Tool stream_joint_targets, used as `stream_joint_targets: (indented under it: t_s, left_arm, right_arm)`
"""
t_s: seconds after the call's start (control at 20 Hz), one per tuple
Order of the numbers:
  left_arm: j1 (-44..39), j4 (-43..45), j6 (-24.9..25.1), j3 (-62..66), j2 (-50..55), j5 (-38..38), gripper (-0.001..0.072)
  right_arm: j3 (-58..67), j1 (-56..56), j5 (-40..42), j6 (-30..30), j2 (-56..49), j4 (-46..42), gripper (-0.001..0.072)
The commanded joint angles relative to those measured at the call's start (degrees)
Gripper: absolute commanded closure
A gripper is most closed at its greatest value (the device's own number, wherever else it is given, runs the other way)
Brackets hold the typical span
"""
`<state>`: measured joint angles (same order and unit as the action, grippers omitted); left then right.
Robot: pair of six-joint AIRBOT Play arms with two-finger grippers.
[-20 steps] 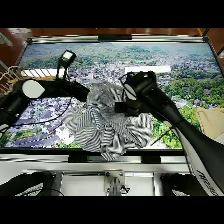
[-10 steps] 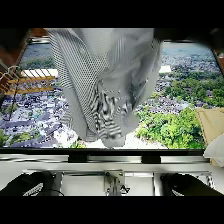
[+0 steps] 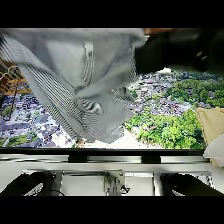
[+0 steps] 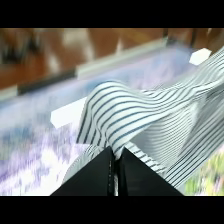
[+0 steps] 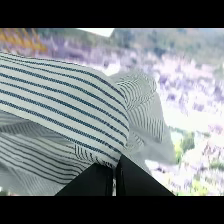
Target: Fold the shirts.
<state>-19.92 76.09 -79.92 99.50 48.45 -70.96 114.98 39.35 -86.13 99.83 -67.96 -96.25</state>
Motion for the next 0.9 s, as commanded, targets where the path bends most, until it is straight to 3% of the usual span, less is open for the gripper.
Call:
stream_joint_targets:
  t_s: [0.0,0.15,0.25,0.35,0.5,0.6,0.75,0.8,0.85]
  left_arm:
    - [0.02,5.95,-5.33,-11.39,0.74,-9.86,0.0651]
    - [0.0,4.63,-9.6,-27.63,1.27,-5.62,0.065]
    - [0.02,-0.46,-9.84,-35.93,1.29,-0.31,0.065]
    - [0.02,-4.7,-9.81,-41.38,1.31,5.53,0.065]
    - [0.42,-5.01,-9.79,-44.06,1.55,6.8,0.0646]
    - [1.57,-4.98,-9.77,-43.93,1.53,6.32,0.0553]
    - [4.37,-5.03,-9.77,-43.8,1.46,5.09,0.0284]
    - [5.2,-5.05,-9.77,-43.8,1.42,4.5,0.0223]
    - [5.81,-5.2,-9.77,-43.76,1.4,4.11,0.0215]
  right_arm:
    - [-8.85,0.04,-13.29,1.46,-2.43,5.9,0.0633]
    - [-17.14,0.04,-13.33,2.34,-5.68,9.03,0.0633]
    - [-17.84,0.04,-12.13,4.13,-8.66,10.75,0.0632]
    - [-17.84,0.04,-7.08,5.22,-11.13,13.79,0.0633]
    - [-17.84,0.04,-3.34,5.11,-14.03,14.75,0.0633]
    - [-17.84,-0.02,-3.32,4.42,-15.28,14.08,0.0632]
    - [-17.84,-0.17,-3.85,3.19,-15.13,12.72,0.0633]
    - [-17.81,-0.39,-4.42,2.89,-14.95,12.7,0.0632]
    - [-17.77,-0.7,-5.11,2.43,-14.75,12.41,0.0632]
